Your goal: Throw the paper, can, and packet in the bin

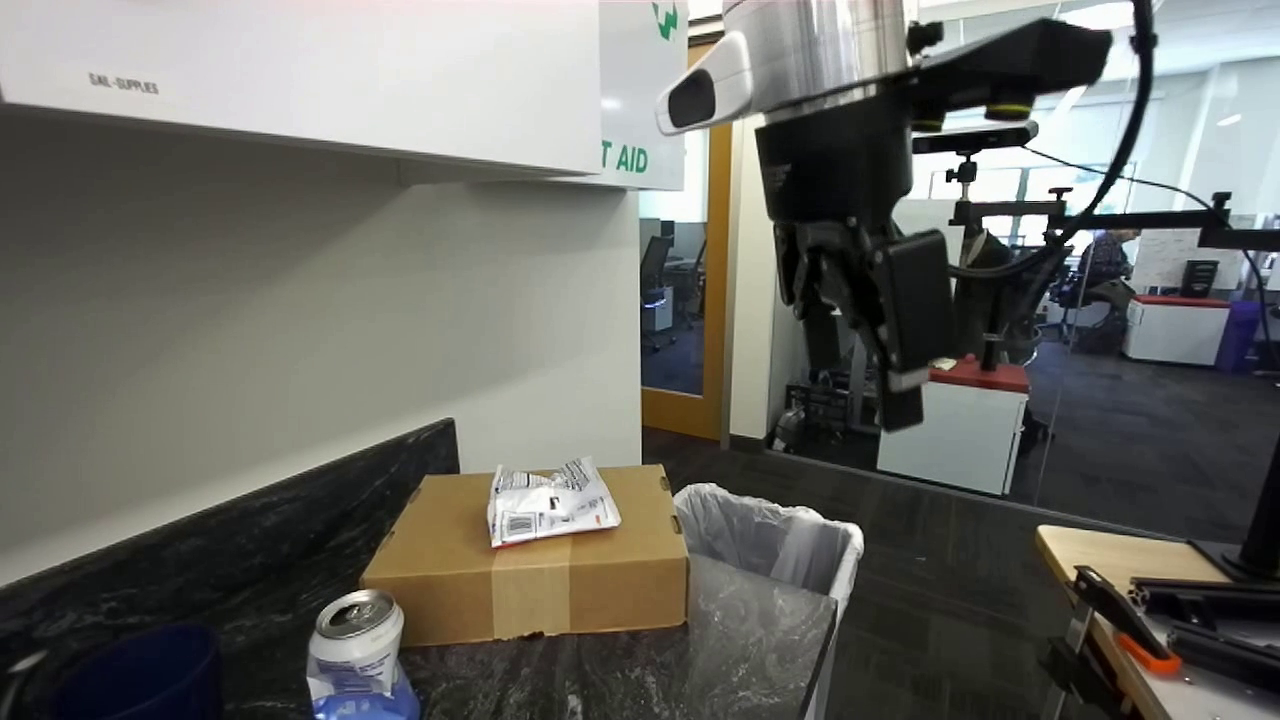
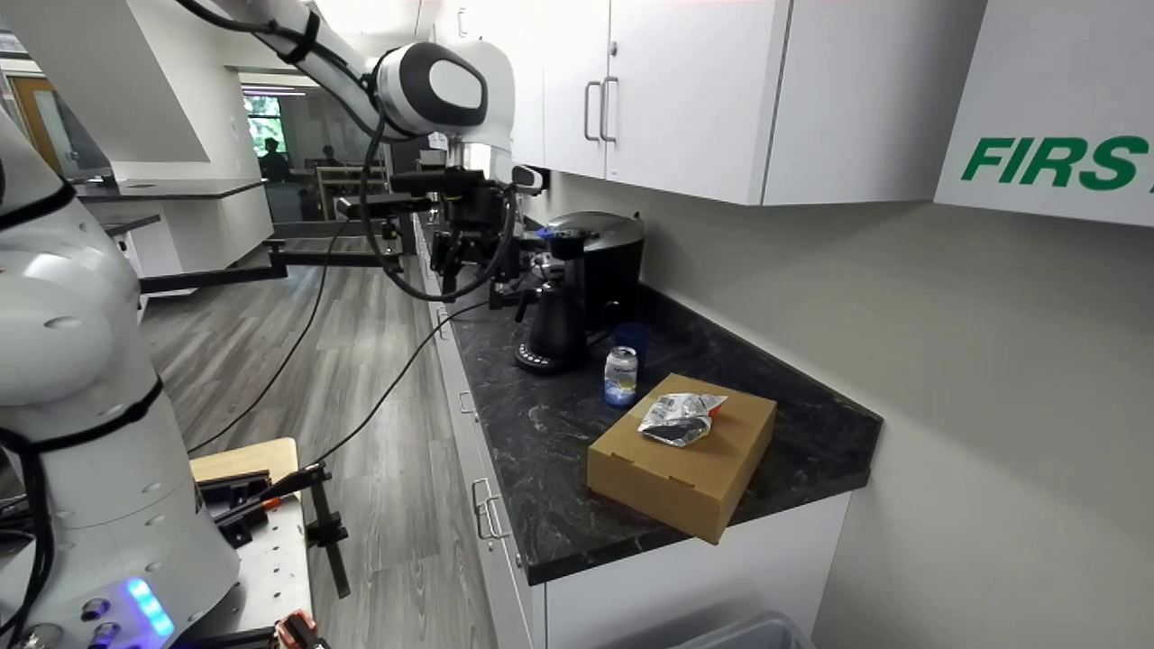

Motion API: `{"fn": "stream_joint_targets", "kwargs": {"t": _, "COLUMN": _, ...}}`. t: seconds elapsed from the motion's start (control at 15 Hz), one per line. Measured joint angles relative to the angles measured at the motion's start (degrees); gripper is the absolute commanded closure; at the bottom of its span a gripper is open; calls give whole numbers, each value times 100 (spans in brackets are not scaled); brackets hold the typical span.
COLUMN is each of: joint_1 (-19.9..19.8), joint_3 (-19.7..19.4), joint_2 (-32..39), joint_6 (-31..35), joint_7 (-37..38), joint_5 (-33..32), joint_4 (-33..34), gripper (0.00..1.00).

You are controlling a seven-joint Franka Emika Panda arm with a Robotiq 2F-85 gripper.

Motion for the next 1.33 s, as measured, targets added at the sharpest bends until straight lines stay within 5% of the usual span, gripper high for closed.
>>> {"fn": "stream_joint_targets", "kwargs": {"t": 0.27, "joint_1": 314, "joint_3": 540, "joint_2": 307, "joint_6": 1393, "joint_7": 896, "joint_5": -35, "joint_4": -510, "gripper": 0}}
{"fn": "stream_joint_targets", "kwargs": {"t": 0.67, "joint_1": 417, "joint_3": 852, "joint_2": 1154, "joint_6": 2926, "joint_7": 1487, "joint_5": -476, "joint_4": -566, "gripper": 0}}
{"fn": "stream_joint_targets", "kwargs": {"t": 1.0, "joint_1": 418, "joint_3": 863, "joint_2": 1722, "joint_6": 3798, "joint_7": 2721, "joint_5": -1884, "joint_4": -289, "gripper": 0}}
{"fn": "stream_joint_targets", "kwargs": {"t": 1.33, "joint_1": 417, "joint_3": 808, "joint_2": 2055, "joint_6": 3948, "joint_7": 4390, "joint_5": -3599, "joint_4": -19, "gripper": 0}}
